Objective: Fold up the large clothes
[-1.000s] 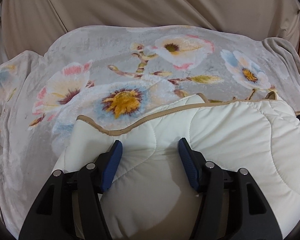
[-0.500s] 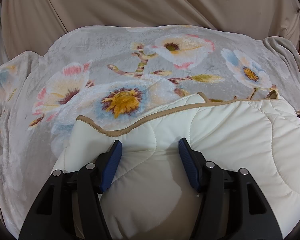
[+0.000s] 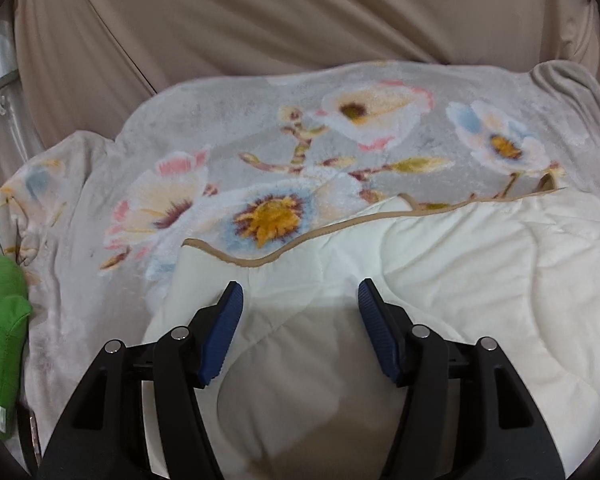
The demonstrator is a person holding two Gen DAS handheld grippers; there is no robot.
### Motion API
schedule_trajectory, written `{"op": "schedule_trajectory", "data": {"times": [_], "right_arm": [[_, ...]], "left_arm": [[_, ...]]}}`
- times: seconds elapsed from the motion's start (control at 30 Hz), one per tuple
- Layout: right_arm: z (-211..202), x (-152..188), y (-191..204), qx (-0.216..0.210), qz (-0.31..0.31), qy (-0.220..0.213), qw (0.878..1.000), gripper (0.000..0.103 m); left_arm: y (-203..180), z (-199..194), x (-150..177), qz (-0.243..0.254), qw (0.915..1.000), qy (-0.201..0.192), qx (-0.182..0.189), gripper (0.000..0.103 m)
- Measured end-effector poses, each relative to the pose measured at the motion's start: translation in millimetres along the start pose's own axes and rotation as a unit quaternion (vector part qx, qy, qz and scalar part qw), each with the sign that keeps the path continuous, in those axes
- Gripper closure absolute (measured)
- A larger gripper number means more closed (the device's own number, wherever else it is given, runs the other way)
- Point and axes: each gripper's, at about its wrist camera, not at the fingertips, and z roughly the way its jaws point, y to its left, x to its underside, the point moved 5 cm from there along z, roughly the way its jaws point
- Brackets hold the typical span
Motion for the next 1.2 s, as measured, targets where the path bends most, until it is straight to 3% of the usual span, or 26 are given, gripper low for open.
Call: {"op": "schedule_trajectory", "data": {"times": [0.13,0.3,0.53,0.67,0.83,1.03,1.2], "right_arm": [[-15,20,62,-0.051,-0.058,0.025,0.997,0.09],[-18,50,94,-0.085,-0.083,0.052,0.992,0.09],[-5,71,91,-0.084,-0.077,0.078,0.99,0.09],[-7,74,85,-0.079,-0.076,0.076,0.991,0.096],[-21,74,45,-0.053,-0.048,0.062,0.995,0.101],[-37,78,-41,0.007,0.018,0.05,0.999,0.103],[-48,84,-112,0.056,0.089,0.041,0.994,0.103]], "left_arm": [[-1,-23,9,-0.004,0.9998,0.004,0.019,0.042],[-4,-41,17,0.011,0.9999,-0.006,0.007,0.042],[-7,-44,19,0.007,0.9999,-0.004,0.01,0.042],[-7,-45,22,0.005,0.9999,-0.002,0.009,0.042],[-4,-44,25,0.005,1.0,-0.002,0.008,0.041],[-1,-42,29,0.003,0.9999,-0.001,0.01,0.04],[21,-47,31,-0.023,0.9994,-0.007,0.023,0.04]]}}
